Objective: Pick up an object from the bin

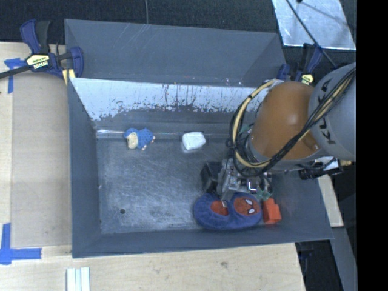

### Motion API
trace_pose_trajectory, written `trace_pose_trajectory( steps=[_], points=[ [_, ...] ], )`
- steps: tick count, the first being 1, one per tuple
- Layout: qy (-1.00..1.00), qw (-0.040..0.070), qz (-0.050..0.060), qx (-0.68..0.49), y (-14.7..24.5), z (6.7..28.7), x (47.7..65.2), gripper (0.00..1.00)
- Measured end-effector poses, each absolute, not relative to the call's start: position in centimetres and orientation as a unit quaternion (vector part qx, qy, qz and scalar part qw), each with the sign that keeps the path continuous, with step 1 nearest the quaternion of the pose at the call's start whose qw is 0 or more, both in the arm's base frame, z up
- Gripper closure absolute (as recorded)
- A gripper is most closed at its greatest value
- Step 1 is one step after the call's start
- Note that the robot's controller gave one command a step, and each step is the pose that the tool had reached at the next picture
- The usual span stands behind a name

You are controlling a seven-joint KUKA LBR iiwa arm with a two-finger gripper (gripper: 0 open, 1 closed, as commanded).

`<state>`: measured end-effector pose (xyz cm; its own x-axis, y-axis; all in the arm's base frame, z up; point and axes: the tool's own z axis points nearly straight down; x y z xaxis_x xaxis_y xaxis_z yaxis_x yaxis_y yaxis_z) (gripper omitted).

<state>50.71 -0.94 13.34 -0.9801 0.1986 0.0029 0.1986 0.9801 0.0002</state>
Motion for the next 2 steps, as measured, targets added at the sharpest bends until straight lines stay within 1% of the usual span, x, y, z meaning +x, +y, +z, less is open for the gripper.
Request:
trace_pose_trajectory(
  steps=[1,2],
  points=[
    [-0.993,-0.005,-0.001,-0.121,-0.2,21.8,50.1,1.0],
    [-0.98,0.001,0.001,-0.197,-7.2,15.5,49.3,1.0]
  ],
)
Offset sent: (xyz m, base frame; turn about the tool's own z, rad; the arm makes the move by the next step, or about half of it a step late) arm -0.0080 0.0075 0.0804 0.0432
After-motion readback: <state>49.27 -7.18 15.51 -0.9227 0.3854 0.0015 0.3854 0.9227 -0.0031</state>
